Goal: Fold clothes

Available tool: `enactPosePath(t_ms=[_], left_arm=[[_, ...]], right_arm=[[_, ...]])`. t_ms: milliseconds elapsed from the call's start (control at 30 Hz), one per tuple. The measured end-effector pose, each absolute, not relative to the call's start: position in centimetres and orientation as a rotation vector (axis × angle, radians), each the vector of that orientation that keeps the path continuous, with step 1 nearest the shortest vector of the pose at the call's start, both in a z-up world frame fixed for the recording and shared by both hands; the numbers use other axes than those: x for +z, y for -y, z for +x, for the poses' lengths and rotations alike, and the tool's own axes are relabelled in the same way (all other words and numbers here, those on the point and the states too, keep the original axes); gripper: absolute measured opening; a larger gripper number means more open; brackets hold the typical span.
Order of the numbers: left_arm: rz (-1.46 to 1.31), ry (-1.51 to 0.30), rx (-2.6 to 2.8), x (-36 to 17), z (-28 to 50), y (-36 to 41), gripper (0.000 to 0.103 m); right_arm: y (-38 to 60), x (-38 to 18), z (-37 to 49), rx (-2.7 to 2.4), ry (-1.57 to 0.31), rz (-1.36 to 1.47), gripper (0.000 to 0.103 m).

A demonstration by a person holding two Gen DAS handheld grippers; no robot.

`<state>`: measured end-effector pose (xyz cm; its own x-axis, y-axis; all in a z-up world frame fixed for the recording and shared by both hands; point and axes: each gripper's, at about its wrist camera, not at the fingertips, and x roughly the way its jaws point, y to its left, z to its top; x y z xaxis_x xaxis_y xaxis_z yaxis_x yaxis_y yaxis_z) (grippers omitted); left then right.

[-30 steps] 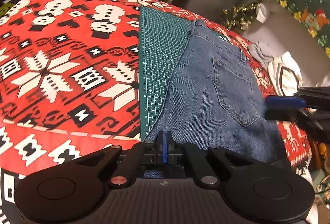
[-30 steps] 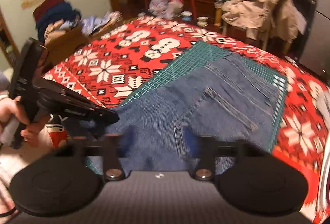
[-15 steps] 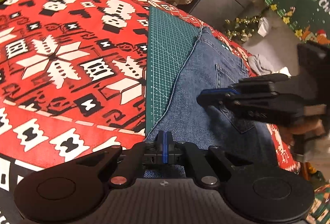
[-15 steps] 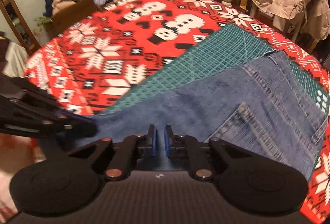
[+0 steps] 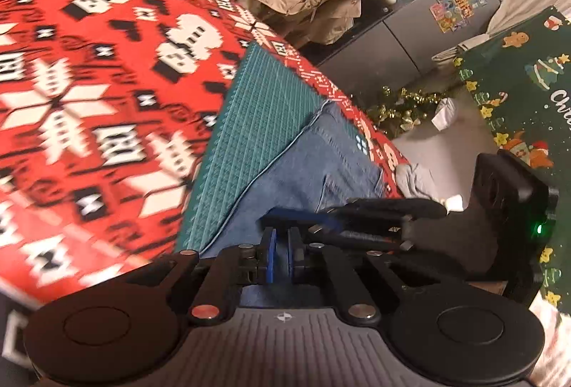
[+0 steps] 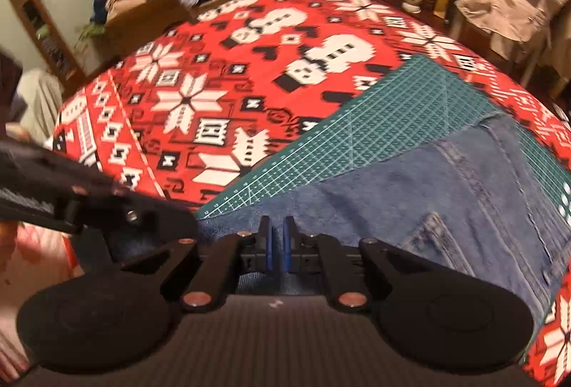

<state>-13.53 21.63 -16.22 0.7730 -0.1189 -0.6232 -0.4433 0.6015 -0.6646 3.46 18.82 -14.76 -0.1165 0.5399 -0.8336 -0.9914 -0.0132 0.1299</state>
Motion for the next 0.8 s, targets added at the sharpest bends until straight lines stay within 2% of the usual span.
enactPosePath(t_ms=[233,533,567,600,767,800], left_arm=[[-0.962,-0.754,0.289,-18.9,-11.5,-21.9,0.005],[-0.913,-0.77,0.298,-18.9,-10.1,-21.6,0.002],[-0.905,-0.775,0.299,-19.0,-10.1,-21.6,0.003],[-0.901,-0.778,0.297,-19.0,-10.2,-21.5,0.003],[-0.916,-0.78,0.282,-18.8,-10.3,-21.6,0.003],[-0.929,-0.767,0.273,-18.6,-10.2,-21.7,0.004]], right_arm=[[-19.8,-14.7,6.6,1.405,-0.866,-0.692,0.007],[-20.1,-14.7,11.9,1.359,-0.856,-0.673,0.007],[-20.3,-15.2,12.1,1.355,-0.845,-0.685,0.006],[-20.5,-15.6,12.4,1.35,-0.833,-0.699,0.0],[-20.8,-15.2,12.7,1.32,-0.867,-0.66,0.0],[-20.7,-15.0,12.2,1.328,-0.868,-0.663,0.007]])
